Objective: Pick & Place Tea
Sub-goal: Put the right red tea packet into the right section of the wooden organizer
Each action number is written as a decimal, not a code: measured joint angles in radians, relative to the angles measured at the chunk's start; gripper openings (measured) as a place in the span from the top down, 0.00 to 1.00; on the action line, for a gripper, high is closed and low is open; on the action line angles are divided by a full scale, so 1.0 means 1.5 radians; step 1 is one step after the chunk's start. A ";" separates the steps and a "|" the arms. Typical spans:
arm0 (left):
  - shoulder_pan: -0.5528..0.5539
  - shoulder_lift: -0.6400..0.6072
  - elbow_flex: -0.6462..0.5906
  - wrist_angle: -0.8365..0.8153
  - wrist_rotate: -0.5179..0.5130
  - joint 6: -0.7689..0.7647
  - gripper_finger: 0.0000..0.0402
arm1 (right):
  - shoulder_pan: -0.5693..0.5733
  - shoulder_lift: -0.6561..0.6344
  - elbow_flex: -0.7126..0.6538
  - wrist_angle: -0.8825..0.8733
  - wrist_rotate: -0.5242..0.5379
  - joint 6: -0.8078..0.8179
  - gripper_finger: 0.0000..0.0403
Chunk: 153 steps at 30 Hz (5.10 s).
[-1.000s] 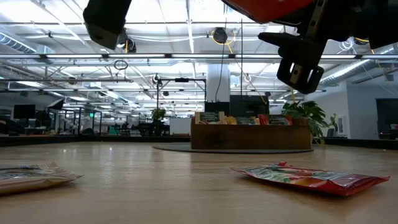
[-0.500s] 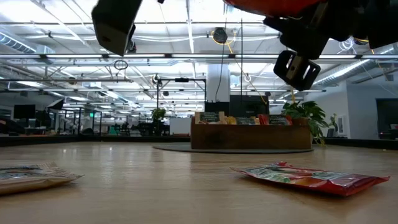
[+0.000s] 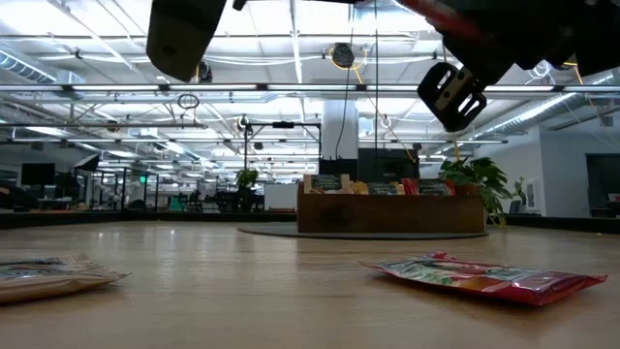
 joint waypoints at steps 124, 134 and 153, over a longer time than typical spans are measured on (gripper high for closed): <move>0.181 -0.104 -0.001 -0.162 0.544 -0.697 0.99 | 0.091 -0.064 0.070 -0.318 0.260 -0.163 0.98; 0.149 -0.161 -0.001 -0.266 0.545 -0.673 0.73 | 0.080 -0.102 0.071 -0.423 0.243 -0.144 1.00; 0.011 -0.268 -0.368 0.029 0.615 -0.699 0.96 | -0.202 -0.339 0.161 -0.940 0.190 -0.203 1.00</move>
